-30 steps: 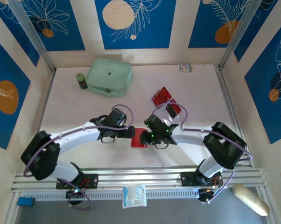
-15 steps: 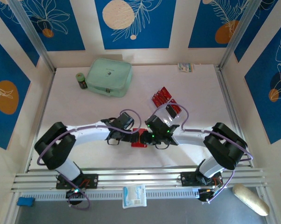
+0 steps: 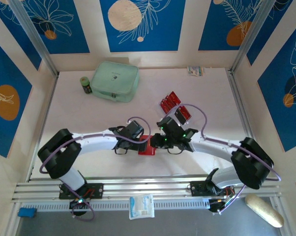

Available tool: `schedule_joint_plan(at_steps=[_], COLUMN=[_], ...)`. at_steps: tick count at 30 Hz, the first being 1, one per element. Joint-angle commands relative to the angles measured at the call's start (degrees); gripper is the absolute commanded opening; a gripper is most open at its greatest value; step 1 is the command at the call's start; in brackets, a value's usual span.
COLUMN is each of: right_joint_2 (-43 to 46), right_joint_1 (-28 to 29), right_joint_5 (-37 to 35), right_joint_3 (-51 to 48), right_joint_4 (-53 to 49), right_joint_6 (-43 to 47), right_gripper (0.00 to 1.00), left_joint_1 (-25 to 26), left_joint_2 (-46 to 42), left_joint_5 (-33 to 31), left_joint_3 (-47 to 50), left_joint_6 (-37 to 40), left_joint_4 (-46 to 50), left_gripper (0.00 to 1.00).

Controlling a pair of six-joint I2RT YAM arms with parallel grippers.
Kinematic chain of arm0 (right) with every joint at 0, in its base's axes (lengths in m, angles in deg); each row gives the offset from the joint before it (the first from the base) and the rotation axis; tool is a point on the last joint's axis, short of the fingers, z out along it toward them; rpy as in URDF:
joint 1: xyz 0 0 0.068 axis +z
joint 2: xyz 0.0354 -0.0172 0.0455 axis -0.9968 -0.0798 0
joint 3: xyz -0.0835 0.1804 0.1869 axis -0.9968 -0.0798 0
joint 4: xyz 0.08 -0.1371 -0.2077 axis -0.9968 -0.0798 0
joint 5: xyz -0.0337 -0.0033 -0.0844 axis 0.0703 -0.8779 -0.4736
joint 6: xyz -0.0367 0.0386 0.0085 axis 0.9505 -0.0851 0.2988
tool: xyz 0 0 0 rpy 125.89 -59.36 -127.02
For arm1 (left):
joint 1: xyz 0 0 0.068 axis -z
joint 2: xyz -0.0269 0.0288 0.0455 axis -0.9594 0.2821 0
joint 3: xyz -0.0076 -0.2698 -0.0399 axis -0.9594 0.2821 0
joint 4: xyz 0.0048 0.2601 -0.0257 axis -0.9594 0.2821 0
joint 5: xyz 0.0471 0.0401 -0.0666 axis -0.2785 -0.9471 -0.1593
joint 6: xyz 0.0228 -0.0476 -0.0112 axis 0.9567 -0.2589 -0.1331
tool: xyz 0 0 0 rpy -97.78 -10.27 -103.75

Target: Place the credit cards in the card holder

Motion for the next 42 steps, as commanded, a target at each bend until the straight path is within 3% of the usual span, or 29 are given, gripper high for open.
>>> schedule_joint_plan(at_steps=[1,8,27,34,38,42], right_joint_2=[2.45,0.91,-7.11,-6.46,-5.42,-4.98], right_joint_1=[-2.16,-5.22,-4.32,-4.14,-4.17,-4.21], right_joint_5=[-0.79,0.86,2.85,2.65,2.66,3.89], right_joint_3=[2.04,3.02,6.10,4.87,4.27,3.51], right_joint_4=[-6.56,-9.48,-8.44,-8.26,-8.18,-6.64], right_joint_6=[2.60,4.80,6.12,5.77,5.56,5.33], right_gripper=[0.24,0.31,0.31,0.15,0.00,0.00], left_joint_1=[0.76,1.08,1.19,1.20,1.28,1.16], left_joint_2=[2.54,2.65,2.88,2.90,2.91,2.96], left_joint_5=[-1.33,-1.62,-1.53,-1.62,-1.62,-1.62], left_joint_3=[1.83,2.44,3.12,3.19,3.15,3.24], left_joint_6=[-0.51,-1.14,-1.59,-1.59,-1.50,-1.57], left_joint_4=[2.09,1.66,0.99,1.00,0.91,0.79], left_gripper=[1.00,1.00,1.00,1.00,1.00,1.00])
